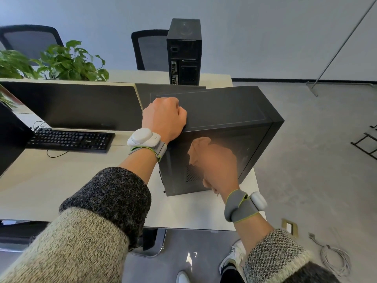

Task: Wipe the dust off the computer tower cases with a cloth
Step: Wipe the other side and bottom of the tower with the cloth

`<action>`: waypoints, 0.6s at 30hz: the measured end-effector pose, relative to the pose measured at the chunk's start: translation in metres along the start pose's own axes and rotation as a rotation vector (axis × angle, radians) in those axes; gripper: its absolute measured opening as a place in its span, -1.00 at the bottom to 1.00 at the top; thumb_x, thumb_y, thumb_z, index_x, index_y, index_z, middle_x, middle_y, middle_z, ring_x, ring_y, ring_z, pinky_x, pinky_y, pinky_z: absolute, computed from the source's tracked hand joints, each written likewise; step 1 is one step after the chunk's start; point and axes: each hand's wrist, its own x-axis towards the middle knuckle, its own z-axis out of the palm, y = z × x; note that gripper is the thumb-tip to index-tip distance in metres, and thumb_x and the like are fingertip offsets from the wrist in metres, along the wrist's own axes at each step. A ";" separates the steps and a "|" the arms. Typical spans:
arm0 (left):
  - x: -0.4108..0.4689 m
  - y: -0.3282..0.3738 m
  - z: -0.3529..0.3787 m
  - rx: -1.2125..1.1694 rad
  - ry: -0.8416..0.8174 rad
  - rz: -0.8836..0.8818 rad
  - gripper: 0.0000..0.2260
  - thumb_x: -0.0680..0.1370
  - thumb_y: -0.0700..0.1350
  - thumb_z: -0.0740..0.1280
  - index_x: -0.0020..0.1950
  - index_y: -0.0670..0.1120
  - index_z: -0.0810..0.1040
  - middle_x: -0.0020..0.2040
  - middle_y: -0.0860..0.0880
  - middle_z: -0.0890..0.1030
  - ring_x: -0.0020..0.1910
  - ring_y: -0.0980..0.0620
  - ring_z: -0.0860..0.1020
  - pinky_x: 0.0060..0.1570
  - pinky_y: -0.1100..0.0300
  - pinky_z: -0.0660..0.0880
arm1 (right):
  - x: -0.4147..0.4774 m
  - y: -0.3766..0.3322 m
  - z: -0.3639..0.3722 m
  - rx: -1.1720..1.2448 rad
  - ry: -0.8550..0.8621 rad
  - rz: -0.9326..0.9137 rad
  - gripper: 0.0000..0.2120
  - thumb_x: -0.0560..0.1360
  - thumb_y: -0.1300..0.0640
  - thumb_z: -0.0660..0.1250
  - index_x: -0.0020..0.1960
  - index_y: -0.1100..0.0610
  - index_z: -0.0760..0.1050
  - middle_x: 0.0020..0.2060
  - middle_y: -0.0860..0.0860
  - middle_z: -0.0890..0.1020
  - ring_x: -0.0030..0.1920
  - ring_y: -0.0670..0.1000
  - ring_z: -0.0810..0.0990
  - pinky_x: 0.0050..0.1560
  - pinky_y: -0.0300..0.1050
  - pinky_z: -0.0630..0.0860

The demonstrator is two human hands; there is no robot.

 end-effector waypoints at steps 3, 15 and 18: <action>-0.001 0.000 -0.001 0.001 0.012 0.000 -0.74 0.63 -0.02 0.26 -0.23 -0.07 0.51 -0.30 -0.01 0.52 -0.32 -0.02 0.52 -0.27 0.12 0.46 | -0.003 0.006 0.001 0.002 -0.002 0.004 -0.61 0.72 -0.12 0.26 -0.19 0.04 0.59 -0.38 -0.05 0.55 -0.37 -0.09 0.48 -0.46 -0.34 0.36; -0.001 0.002 -0.003 -0.004 -0.003 -0.009 -0.74 0.64 -0.02 0.25 -0.22 -0.06 0.52 -0.32 0.02 0.50 -0.33 0.01 0.50 -0.24 0.12 0.47 | -0.010 0.014 -0.010 -0.043 -0.098 0.157 -0.45 0.70 -0.14 0.23 -0.35 0.17 0.48 -0.56 -0.02 0.42 -0.57 0.02 0.49 -0.46 -0.12 0.42; 0.000 0.001 -0.002 -0.005 -0.016 -0.011 -0.75 0.65 -0.01 0.26 -0.19 -0.05 0.53 -0.29 0.01 0.52 -0.33 0.03 0.49 -0.24 0.13 0.45 | -0.001 0.001 -0.014 -0.030 0.003 0.028 -0.49 0.71 -0.17 0.23 -0.32 0.07 0.52 -0.47 -0.02 0.50 -0.38 -0.02 0.49 -0.31 -0.05 0.42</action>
